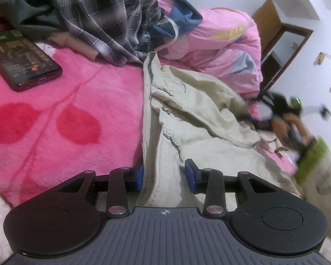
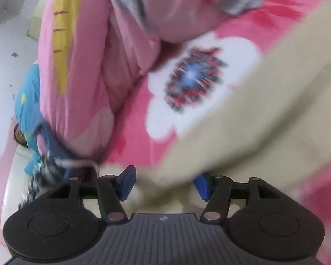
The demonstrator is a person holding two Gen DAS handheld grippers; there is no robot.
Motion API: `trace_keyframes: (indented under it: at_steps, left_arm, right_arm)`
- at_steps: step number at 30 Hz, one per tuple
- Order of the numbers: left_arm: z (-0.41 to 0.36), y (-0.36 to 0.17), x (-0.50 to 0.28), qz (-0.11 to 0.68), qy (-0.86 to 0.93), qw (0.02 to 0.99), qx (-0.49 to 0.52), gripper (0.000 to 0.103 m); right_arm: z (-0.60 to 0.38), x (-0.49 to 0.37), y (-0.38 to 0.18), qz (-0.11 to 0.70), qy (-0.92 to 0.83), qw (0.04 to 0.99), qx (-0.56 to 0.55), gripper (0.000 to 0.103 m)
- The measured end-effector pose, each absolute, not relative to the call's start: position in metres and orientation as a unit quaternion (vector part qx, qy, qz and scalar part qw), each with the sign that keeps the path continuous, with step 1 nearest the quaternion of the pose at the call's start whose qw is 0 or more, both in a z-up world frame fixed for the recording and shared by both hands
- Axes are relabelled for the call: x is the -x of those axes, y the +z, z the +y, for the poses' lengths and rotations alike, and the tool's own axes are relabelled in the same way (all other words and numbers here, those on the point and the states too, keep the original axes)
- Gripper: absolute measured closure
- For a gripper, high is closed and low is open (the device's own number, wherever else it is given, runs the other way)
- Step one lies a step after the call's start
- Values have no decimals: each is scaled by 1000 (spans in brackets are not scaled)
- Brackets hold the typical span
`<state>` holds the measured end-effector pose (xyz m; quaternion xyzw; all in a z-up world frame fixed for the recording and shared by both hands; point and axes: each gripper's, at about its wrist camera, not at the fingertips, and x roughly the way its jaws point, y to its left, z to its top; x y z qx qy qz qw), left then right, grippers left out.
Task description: Fold clothes
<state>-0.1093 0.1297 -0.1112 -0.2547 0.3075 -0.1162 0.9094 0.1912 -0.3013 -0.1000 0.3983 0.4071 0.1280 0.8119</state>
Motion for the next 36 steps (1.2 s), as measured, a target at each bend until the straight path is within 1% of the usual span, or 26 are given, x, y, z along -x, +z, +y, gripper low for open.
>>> trace_keyframes:
  at_steps: [3, 4, 5, 8, 12, 14, 16, 21, 25, 27, 30, 34, 36]
  left_arm:
    - [135, -103, 117, 312, -100, 910, 253, 66]
    - [137, -100, 120, 314, -95, 910, 253, 64]
    - [139, -97, 123, 316, -90, 910, 252, 61]
    - [152, -89, 137, 306, -74, 908, 277, 57]
    - [168, -78, 147, 292, -58, 909, 292, 55]
    - [173, -70, 145, 286, -53, 913, 285, 55]
    - [174, -61, 136, 282, -53, 917, 276, 54]
    - [163, -37, 104, 280, -64, 929, 232, 54]
    - [145, -30, 72, 294, -75, 932, 199, 53]
    - [143, -34, 55, 302, -83, 927, 209, 52]
    - [143, -40, 26, 318, -95, 916, 225, 50]
    - [145, -55, -22, 364, -106, 888, 260, 49]
    - [146, -65, -45, 390, -109, 871, 279, 49]
  right_arm:
    - [-296, -243, -94, 360, 140, 813, -436, 41]
    - [-298, -257, -99, 362, 136, 802, -455, 35]
    - [-300, -272, -103, 366, 132, 790, -474, 33]
    - [-305, -279, -129, 396, 113, 748, -521, 31]
    - [-318, -257, -154, 409, 122, 701, -571, 31]
    - [-331, -239, -150, 412, 126, 686, -587, 24]
    - [-343, -222, -141, 416, 126, 683, -587, 23]
    - [-391, -163, -101, 403, 154, 729, -531, 22]
    - [-440, -117, -88, 385, 109, 773, -493, 22]
    - [-468, -88, -92, 375, 73, 782, -492, 22]
    - [-505, -54, -111, 373, 22, 772, -515, 22]
    - [-526, -22, -144, 360, -9, 755, -548, 23]
    - [-525, -19, -148, 345, -3, 763, -546, 23]
